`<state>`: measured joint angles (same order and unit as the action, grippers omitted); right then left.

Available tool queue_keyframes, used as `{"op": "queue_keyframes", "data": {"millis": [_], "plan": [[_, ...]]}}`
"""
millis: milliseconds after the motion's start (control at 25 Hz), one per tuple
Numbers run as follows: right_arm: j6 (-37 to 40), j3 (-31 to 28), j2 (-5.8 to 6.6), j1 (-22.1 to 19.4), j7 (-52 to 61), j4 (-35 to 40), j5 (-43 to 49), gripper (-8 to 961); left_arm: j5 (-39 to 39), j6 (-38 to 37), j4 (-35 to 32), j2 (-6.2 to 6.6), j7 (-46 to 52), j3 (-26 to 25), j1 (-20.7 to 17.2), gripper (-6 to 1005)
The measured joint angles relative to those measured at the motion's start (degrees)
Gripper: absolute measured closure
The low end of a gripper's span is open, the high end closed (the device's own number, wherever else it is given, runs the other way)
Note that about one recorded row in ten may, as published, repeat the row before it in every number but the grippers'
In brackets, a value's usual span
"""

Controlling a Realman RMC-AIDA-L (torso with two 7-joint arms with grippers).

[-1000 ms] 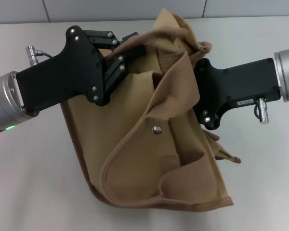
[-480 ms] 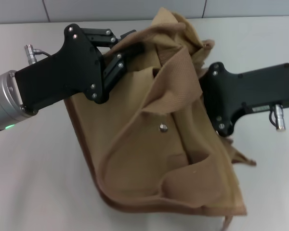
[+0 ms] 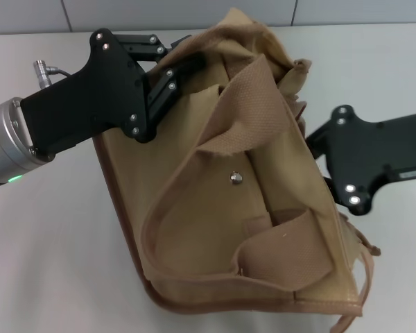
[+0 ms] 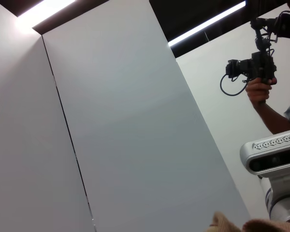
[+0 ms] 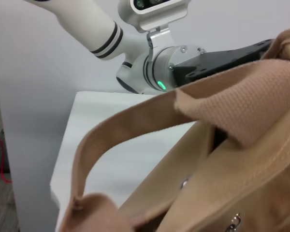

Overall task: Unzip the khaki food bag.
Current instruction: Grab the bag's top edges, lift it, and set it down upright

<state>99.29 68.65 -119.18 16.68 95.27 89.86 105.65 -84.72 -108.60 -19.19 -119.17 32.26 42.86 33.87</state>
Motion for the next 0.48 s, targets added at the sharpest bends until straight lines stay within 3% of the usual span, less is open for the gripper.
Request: {"op": "queue_keyframes", "data": {"millis": [480], "plan": [[12.89, -10.16, 0.00, -1.57, 0.57, 1.77, 2.08, 947, 1.52, 0.21, 0.01, -0.01, 0.07, 0.03, 0.06, 941]]}}
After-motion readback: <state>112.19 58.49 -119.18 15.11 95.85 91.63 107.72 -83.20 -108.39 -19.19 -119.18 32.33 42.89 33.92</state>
